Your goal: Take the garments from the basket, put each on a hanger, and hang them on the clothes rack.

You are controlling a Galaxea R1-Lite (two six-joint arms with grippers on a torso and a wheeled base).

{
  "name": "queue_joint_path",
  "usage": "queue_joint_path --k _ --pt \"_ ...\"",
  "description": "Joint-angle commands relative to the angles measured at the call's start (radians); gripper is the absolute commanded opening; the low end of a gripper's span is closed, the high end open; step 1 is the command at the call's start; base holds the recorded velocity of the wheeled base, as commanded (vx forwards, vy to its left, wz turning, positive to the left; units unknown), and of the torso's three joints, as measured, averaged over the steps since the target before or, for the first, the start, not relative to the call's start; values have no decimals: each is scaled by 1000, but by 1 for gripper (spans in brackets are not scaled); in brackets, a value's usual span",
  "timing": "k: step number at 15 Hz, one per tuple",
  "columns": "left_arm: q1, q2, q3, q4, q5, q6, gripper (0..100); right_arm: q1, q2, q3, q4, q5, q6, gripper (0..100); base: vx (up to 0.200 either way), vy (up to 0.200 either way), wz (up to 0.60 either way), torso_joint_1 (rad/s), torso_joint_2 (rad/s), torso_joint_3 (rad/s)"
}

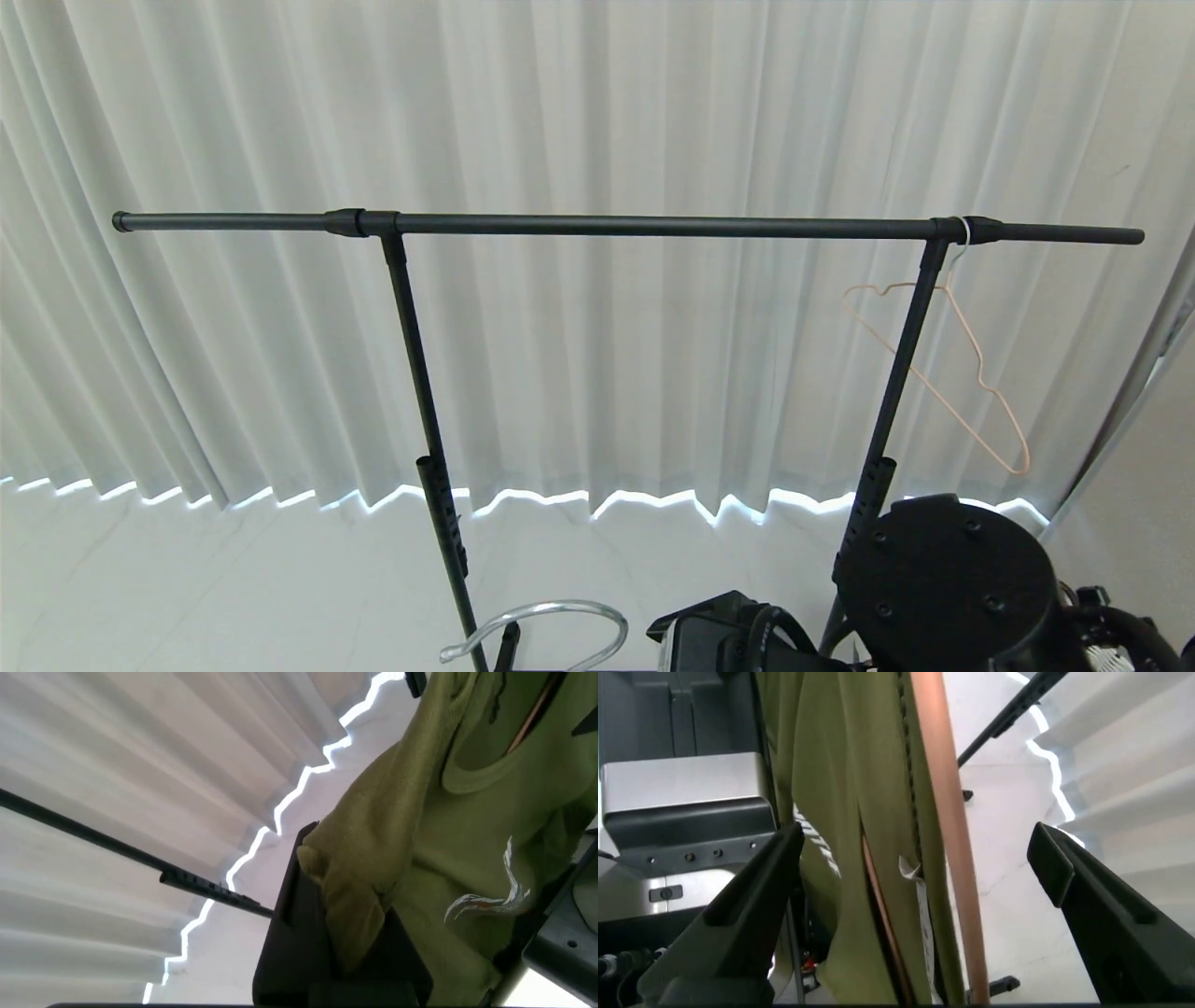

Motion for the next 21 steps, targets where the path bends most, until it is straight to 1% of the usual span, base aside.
queue_joint_path --k 1,4,8,9,16,18,19,21 --pt "0 0 1 -15 1 0 0 -1 2 19 -22 0 1 100 0 0 0 0 0 0" --pt "0 1 3 -28 1 9 0 -1 5 75 -134 -3 -1 100 0 0 0 0 0 0" --pt "0 1 3 -28 1 9 0 -1 -2 101 -163 -3 2 100 0 0 0 0 0 0" --pt "0 1 3 -28 1 9 0 -1 -1 100 -163 -3 1 0 0 0 0 0 0 0" --pt "0 4 3 -28 1 12 0 -6 -1 100 -165 -6 -1 0 0 0 0 0 0 0" --pt "2 4 3 -28 1 30 0 -6 -1 98 -165 -6 -4 0 0 0 0 0 0 0" --pt "2 6 5 -28 1 41 100 -6 -2 97 -171 -6 -6 0 0 0 0 0 0 0" --pt "3 7 8 -28 2 41 100 -6 -8 98 -200 -6 -42 0 0 0 0 0 0 0"
